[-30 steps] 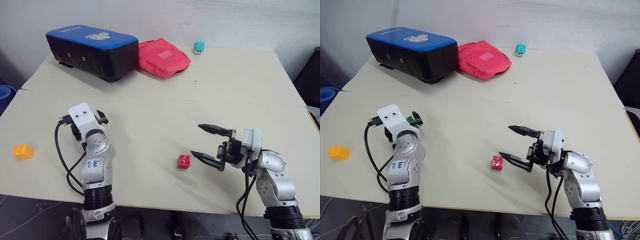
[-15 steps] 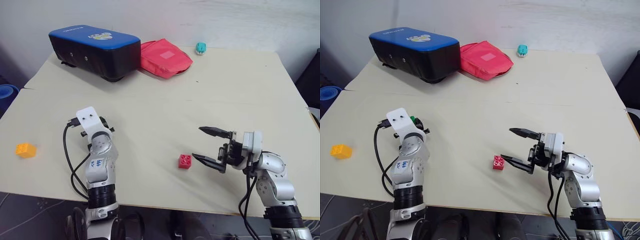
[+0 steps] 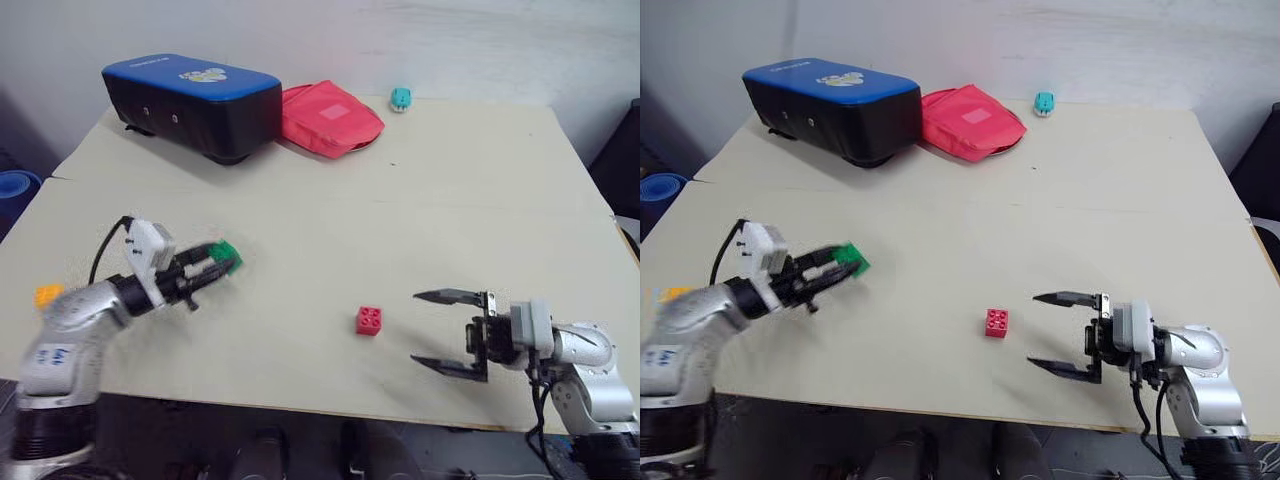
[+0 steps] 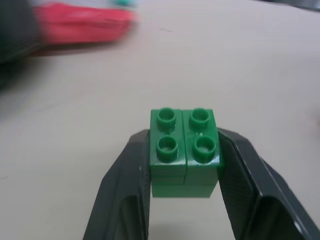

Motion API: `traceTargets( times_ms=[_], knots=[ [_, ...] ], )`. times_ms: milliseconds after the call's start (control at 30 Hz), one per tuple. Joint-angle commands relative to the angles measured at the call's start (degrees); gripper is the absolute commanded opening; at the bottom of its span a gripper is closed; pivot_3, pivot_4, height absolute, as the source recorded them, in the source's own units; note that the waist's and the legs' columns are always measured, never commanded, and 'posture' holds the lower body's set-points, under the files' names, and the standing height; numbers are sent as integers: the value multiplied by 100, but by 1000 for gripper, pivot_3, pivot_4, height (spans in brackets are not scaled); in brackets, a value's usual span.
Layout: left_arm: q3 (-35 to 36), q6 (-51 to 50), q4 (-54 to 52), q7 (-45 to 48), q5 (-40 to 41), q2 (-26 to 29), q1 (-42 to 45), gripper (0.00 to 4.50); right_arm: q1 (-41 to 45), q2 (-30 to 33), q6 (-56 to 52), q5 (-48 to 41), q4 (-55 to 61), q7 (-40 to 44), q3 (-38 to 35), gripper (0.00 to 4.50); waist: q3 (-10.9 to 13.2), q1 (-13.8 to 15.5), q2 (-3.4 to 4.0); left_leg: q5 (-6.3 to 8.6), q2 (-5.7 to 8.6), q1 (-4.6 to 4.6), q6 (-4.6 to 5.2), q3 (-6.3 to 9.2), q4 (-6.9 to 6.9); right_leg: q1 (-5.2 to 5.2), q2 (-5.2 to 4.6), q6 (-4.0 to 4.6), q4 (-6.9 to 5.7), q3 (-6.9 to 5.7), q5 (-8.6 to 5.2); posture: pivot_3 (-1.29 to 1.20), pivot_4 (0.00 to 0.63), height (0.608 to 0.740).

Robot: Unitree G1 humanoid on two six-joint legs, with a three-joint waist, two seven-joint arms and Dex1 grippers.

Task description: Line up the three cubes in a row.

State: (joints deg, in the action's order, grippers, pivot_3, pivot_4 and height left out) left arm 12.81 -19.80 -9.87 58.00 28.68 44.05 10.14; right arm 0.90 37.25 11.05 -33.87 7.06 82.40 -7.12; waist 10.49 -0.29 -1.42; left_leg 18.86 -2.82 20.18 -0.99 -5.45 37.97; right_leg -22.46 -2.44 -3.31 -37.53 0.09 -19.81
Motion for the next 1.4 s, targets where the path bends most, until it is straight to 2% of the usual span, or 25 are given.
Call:
traceTargets(
  times_ms=[33,133,367,567,833,900,1067,1167,1267,1400],
  knots=[
    [-784,968,600,1448,-394,291,353,1463,-215,145,-63,-218,275,84,-196,4500,0,26,2,1,4,-1,3,2,0,3,-4,0,1,-2,0,0,150,740],
    [-1554,1468,1203,1938,-819,26,969,1463,-352,153,-46,-190,259,-3,-255,4500,0,23,2,6,8,2,18,2,0,3,-8,-1,1,-1,1,0,150,740],
    [-2461,2117,2369,1804,-1604,-976,1798,1463,-564,46,-80,-130,521,-369,-269,4500,0,-19,2,7,1,15,22,-7,11,-15,7,-11,-8,10,6,0,150,740],
    [-2640,2376,2781,1806,-1765,-1410,2044,1463,-700,-29,-44,-51,631,-620,-252,4500,0,9,2,5,-2,13,19,-4,11,-17,10,-11,-12,12,6,0,150,740],
    [-2743,2547,3033,1970,-1859,-1483,2174,1463,-778,-80,-24,-7,708,-742,-191,4500,0,29,2,9,3,14,26,-4,16,-10,2,-12,-6,11,6,0,150,740],
    [-2695,2505,3008,1995,-1804,-1451,2187,2192,-770,-98,-17,12,689,-742,-178,4500,0,19,2,9,3,12,26,-4,19,-7,2,-13,-8,12,6,0,150,740],
    [-2200,2610,2406,1825,-1515,-1215,1914,3608,-691,-168,-41,-5,642,-730,-126,4500,0,-16,2,9,-3,16,24,-4,10,-17,9,-13,-9,12,6,0,150,740],
    [-1696,2700,1828,1624,-1346,-860,1384,3608,-603,-179,-61,-40,551,-660,-84,4500,0,-78,2,9,-11,16,19,-4,7,-20,13,-13,-16,12,6,0,150,740],
    [-849,2491,949,1177,-1029,-462,461,3608,-416,-182,-100,-104,403,-546,-20,4500,0,-151,2,9,-12,15,19,-2,3,-19,10,-12,-13,13,5,0,150,740],
    [525,1759,-237,150,-575,-478,-1133,3608,-63,-269,-150,-206,191,-418,46,4500,0,-175,2,14,-14,13,24,4,-2,-16,4,-12,-10,10,5,0,150,740]
  ],
)
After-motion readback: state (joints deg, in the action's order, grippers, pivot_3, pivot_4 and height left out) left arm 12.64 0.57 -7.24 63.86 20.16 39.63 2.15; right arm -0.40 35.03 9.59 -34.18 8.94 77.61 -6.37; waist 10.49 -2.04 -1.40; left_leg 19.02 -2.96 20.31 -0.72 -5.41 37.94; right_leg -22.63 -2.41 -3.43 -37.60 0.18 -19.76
